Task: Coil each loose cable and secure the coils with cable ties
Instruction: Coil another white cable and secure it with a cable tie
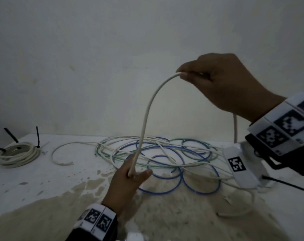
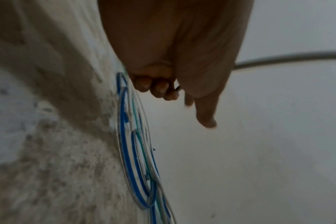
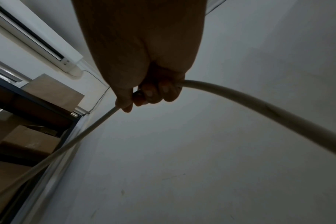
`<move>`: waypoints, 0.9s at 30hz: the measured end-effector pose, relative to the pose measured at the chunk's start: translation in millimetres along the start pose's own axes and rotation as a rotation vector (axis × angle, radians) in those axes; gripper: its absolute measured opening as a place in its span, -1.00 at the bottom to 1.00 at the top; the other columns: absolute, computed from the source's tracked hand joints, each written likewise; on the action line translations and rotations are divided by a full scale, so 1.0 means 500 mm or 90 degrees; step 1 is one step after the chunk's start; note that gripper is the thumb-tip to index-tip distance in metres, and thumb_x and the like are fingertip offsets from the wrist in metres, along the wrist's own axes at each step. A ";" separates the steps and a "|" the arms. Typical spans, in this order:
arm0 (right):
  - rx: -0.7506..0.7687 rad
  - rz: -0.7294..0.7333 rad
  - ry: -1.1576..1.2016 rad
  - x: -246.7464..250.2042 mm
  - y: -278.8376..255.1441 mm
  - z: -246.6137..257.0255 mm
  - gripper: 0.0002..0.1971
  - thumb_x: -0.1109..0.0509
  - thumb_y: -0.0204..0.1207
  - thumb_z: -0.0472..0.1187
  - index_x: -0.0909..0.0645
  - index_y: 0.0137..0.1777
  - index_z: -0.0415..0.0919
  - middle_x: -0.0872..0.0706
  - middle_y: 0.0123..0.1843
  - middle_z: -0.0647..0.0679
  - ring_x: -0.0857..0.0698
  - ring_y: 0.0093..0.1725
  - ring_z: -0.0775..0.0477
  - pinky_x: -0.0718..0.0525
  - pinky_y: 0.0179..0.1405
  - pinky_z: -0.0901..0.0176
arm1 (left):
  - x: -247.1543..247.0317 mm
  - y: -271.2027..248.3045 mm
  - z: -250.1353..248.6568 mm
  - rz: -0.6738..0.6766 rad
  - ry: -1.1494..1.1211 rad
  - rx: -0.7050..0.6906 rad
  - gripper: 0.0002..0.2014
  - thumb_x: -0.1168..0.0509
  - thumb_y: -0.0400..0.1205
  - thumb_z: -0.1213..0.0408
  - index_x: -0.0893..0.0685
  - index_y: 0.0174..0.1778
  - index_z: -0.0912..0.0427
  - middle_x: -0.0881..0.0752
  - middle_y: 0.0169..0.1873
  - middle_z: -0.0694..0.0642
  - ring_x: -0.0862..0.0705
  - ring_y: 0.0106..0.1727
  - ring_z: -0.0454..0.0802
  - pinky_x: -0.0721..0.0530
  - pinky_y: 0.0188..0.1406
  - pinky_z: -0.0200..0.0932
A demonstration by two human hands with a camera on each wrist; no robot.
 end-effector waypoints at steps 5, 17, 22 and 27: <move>-0.092 0.013 -0.045 0.054 -0.028 -0.048 -0.74 -0.36 0.58 -0.07 -0.72 0.09 -0.23 -0.66 -0.19 -0.02 -0.58 -0.17 0.04 -0.37 -0.16 0.28 | 0.027 0.008 -0.060 -0.124 0.088 -0.091 -0.53 -0.18 0.64 -0.18 -0.77 -0.22 0.13 -0.71 -0.21 -0.04 -0.64 -0.13 -0.22 -0.60 0.00 -0.18; -0.282 0.231 -0.034 -0.006 -0.170 -0.105 -0.74 -0.18 0.68 -0.16 -0.64 0.22 -0.18 -0.71 0.18 -0.12 -0.60 0.22 -0.15 -0.41 0.08 0.20 | -0.154 -0.085 -0.302 0.144 -0.273 -0.137 -0.63 -0.27 0.50 0.03 -0.53 0.14 0.16 -0.28 -0.63 -0.06 -0.24 -0.60 -0.11 -0.32 -0.60 -0.19; -0.219 0.358 0.074 -0.081 -0.219 -0.011 -0.82 -0.14 0.68 -0.26 -0.58 0.11 -0.14 -0.63 -0.04 0.06 -0.63 0.00 -0.02 -0.46 -0.09 0.22 | -0.199 -0.082 -0.339 0.174 -0.297 -0.127 -0.74 -0.28 0.64 0.13 -0.69 0.12 0.21 -0.31 -0.69 -0.12 -0.18 -0.63 -0.17 -0.21 -0.62 -0.26; -0.322 0.372 0.154 -0.106 -0.287 -0.051 -0.82 -0.21 0.65 -0.21 -0.66 0.00 -0.17 -0.71 -0.21 0.00 -0.69 -0.21 0.00 -0.61 -0.17 0.19 | -0.168 -0.072 -0.345 0.075 -0.376 -0.142 -0.75 -0.21 0.69 0.14 -0.64 -0.22 0.18 -0.23 -0.70 -0.11 -0.16 -0.67 -0.17 -0.21 -0.66 -0.29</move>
Point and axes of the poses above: each hand's wrist, its own y-axis towards the middle knuckle, its own x-axis out of the back of the hand, z = x × y, the point moved 9 cm from there along y, towards the middle knuckle
